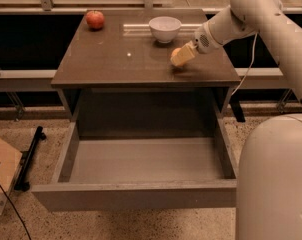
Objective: Pick orange from top drawer and place on counter
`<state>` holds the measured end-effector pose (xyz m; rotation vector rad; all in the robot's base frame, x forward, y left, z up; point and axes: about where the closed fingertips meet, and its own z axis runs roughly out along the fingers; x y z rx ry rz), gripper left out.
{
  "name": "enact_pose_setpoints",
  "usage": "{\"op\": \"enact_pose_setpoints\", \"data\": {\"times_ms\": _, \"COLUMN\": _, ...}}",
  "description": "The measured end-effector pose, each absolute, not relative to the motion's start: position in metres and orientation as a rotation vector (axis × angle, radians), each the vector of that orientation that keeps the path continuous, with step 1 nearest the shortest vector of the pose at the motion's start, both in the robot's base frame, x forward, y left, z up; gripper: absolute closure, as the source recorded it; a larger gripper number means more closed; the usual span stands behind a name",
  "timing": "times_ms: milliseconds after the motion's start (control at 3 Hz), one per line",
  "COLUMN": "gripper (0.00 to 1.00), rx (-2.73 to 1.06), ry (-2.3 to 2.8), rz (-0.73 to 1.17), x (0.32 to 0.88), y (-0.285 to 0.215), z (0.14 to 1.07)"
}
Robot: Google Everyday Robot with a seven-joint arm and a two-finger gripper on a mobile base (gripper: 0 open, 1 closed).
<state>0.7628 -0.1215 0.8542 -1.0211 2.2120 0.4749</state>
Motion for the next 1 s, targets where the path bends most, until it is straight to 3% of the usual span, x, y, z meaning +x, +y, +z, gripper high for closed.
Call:
{"op": "enact_pose_setpoints", "data": {"times_ms": 333, "gripper": 0.27, "rx": -1.027, "ry": 2.212, "rz": 0.483, "x": 0.7632, "y": -0.1177, "z": 0.8508}}
{"op": "enact_pose_setpoints", "data": {"times_ms": 667, "gripper": 0.04, "rx": -1.03, "ry": 2.214, "rz": 0.487, "x": 0.7636, "y": -0.1155, "z": 0.8482}}
{"op": "enact_pose_setpoints", "data": {"times_ms": 1000, "gripper": 0.0, "rx": -1.032, "ry": 2.215, "rz": 0.489, "x": 0.7638, "y": -0.1143, "z": 0.8468}}
